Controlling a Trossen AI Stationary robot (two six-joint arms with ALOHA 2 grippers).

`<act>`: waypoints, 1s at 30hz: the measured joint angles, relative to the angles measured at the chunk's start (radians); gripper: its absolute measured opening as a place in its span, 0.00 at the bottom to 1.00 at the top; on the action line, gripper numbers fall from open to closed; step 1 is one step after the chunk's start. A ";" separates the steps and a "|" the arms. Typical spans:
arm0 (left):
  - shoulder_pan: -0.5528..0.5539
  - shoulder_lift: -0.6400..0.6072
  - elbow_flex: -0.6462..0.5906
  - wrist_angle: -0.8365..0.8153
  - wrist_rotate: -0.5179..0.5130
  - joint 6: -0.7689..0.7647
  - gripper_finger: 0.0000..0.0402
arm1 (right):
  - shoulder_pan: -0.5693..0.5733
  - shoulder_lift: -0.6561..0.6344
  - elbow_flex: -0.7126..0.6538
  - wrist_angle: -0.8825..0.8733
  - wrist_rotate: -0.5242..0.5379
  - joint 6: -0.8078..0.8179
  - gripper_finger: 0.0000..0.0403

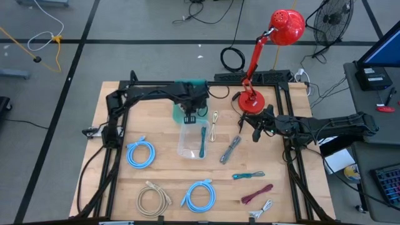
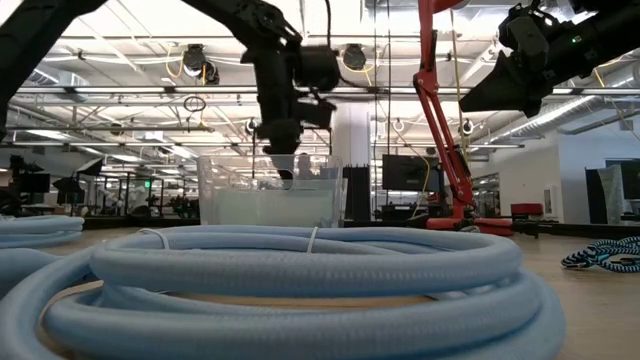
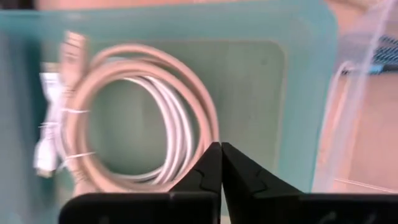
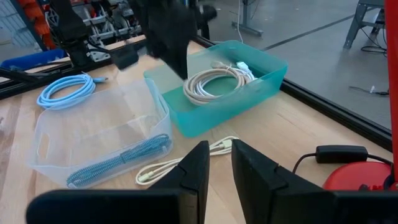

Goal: Pick & Place USB Port
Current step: Put the white black tied USB cable into the transparent bin

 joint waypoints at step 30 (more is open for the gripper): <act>-0.491 -0.252 -0.018 -0.137 0.122 -0.319 0.16 | 0.000 0.000 0.000 -0.035 -0.008 -0.008 0.15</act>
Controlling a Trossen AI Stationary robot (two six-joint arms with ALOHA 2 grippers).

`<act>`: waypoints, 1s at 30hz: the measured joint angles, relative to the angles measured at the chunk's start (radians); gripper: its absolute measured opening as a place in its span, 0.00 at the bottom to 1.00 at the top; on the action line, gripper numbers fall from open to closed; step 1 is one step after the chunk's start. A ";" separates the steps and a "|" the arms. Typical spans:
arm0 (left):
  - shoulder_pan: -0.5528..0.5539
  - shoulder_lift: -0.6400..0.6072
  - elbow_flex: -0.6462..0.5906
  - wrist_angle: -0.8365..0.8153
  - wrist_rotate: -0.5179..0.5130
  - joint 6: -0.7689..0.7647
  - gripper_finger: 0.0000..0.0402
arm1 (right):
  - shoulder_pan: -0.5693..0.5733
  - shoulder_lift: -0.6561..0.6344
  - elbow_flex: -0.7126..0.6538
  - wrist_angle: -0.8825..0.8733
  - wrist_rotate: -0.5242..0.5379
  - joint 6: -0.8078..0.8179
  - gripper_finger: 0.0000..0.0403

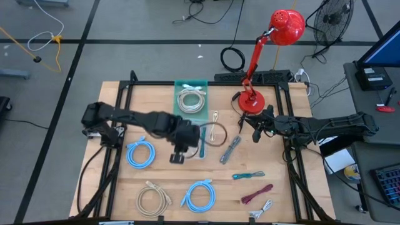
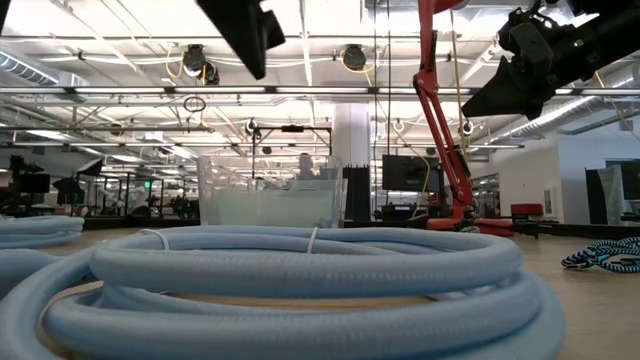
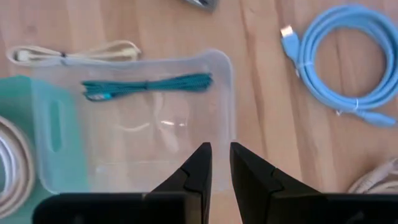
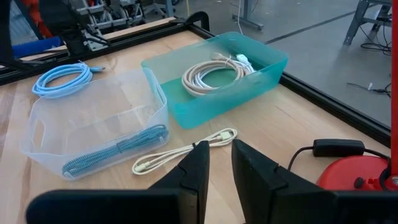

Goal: Pick & Place USB Port
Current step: Put the white black tied USB cable into the transparent bin

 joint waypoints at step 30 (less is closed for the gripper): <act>-0.021 -0.094 -0.223 0.406 -0.479 -0.157 0.16 | 0.000 0.025 0.000 -0.032 -0.071 0.002 0.15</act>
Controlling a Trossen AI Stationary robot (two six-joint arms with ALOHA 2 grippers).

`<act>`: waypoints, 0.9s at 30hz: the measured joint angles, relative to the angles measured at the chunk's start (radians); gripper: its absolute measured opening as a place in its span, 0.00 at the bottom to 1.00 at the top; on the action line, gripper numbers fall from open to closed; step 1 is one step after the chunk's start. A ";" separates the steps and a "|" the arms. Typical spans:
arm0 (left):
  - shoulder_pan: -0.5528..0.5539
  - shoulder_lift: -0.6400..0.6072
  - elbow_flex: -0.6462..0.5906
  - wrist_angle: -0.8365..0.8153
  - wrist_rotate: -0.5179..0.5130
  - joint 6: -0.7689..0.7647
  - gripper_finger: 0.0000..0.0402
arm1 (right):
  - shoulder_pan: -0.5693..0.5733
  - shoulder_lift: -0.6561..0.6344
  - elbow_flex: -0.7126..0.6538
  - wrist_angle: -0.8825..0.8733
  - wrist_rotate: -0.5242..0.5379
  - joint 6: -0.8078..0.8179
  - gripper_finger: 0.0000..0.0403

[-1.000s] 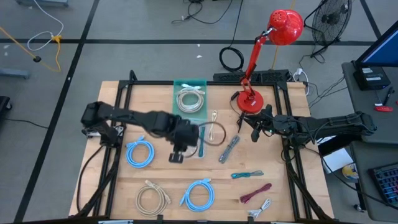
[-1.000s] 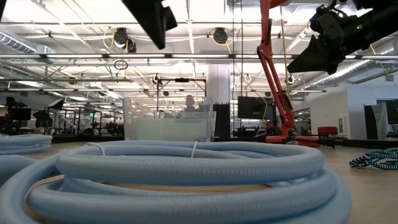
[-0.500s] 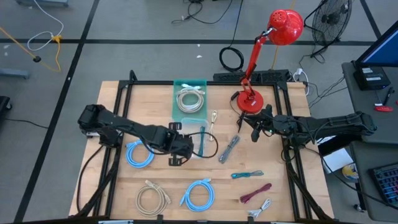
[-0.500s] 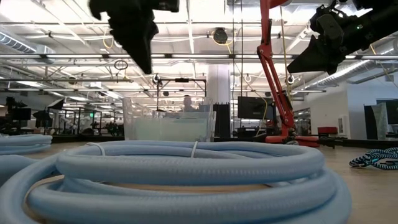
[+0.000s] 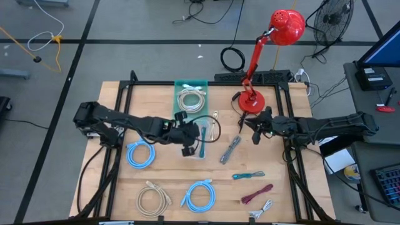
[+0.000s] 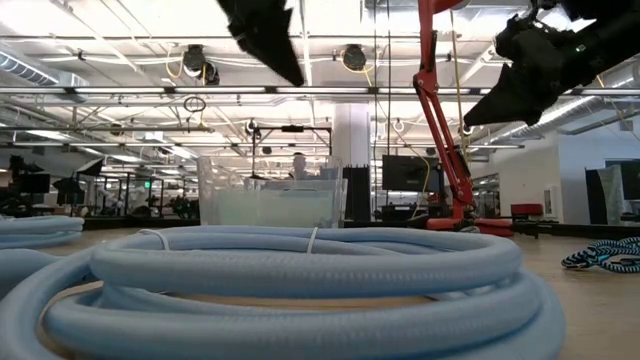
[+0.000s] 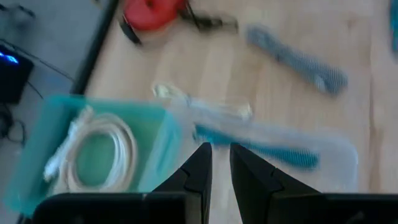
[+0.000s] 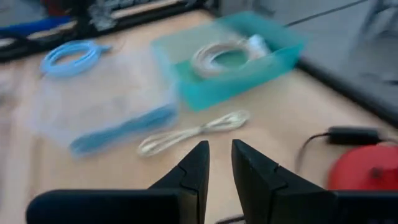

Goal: Pick & Place USB Port
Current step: Put the white black tied USB cable into the transparent bin

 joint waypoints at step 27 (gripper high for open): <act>0.041 -0.058 0.000 -0.097 -0.035 -0.056 0.16 | 0.007 0.598 0.136 0.109 -0.296 -0.466 0.54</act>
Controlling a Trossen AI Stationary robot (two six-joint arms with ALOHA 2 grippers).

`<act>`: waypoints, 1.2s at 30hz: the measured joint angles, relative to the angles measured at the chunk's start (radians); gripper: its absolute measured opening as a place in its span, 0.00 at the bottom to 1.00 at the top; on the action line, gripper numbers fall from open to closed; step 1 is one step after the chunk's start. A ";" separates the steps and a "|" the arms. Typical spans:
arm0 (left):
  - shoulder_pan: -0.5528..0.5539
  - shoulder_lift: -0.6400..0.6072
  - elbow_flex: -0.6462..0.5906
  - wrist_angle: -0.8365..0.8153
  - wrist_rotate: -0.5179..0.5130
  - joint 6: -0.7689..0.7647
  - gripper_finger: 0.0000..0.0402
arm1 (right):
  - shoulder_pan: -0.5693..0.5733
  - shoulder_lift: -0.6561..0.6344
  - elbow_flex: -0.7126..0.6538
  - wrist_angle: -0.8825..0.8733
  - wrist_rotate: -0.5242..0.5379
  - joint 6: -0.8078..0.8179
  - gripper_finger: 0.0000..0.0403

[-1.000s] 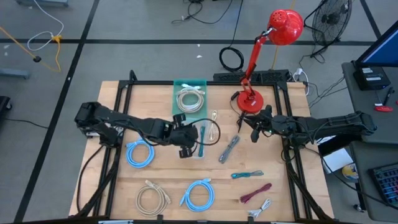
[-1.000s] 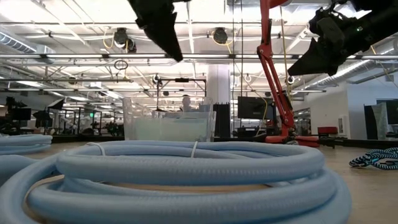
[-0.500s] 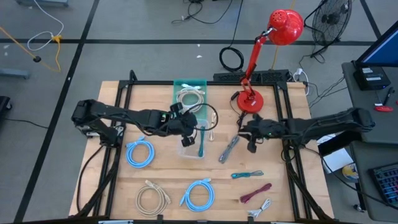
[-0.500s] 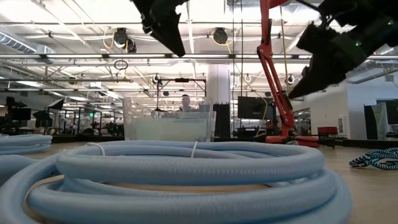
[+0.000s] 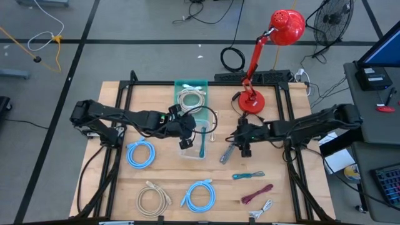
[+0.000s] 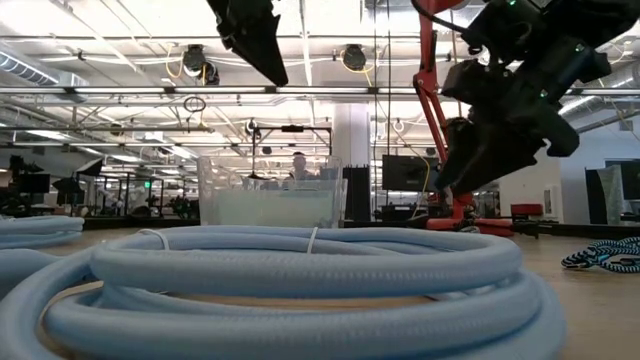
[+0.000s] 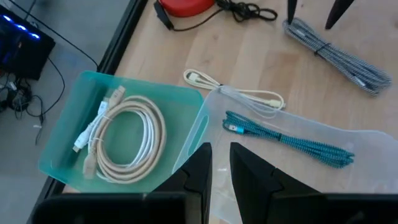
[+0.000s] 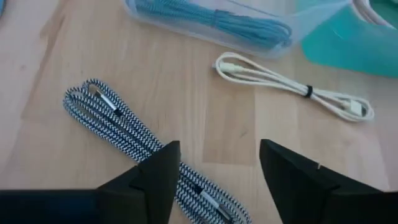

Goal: Pick & Place USB Port
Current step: Put the white black tied USB cable into the transparent bin

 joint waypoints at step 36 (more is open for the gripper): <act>-0.019 -0.001 0.000 -0.011 0.003 -0.003 0.16 | 0.102 0.269 0.033 0.000 0.044 0.039 0.56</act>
